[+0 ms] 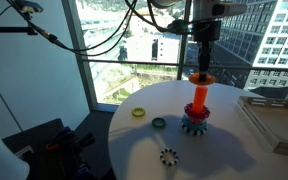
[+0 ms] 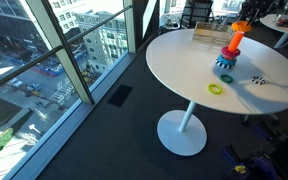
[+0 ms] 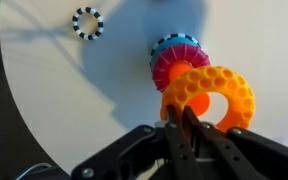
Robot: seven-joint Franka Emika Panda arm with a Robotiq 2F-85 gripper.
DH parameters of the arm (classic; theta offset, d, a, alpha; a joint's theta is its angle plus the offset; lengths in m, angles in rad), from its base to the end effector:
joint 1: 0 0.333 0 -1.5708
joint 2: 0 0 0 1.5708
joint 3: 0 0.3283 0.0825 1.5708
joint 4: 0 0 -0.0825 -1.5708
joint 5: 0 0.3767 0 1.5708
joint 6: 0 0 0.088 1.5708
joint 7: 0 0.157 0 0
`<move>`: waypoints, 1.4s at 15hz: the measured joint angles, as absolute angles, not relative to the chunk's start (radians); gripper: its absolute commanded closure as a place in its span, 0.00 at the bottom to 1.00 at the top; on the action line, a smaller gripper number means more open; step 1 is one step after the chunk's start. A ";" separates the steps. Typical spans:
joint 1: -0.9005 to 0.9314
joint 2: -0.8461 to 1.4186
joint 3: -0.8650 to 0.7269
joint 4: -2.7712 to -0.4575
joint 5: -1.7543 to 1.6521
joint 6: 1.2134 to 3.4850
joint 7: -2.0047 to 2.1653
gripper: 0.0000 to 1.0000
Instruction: Put the orange ring around the orange rod
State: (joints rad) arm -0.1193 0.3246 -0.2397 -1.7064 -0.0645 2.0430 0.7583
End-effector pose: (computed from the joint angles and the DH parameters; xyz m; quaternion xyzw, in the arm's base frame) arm 0.6070 -0.2230 0.3747 0.8569 -0.5111 0.0232 0.0633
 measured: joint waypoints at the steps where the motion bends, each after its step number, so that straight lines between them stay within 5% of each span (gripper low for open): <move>1: -0.119 0.327 -0.240 -1.706 -0.061 2.044 0.758 0.95; 21: -0.125 0.343 -0.245 -1.729 -0.057 2.053 0.778 0.95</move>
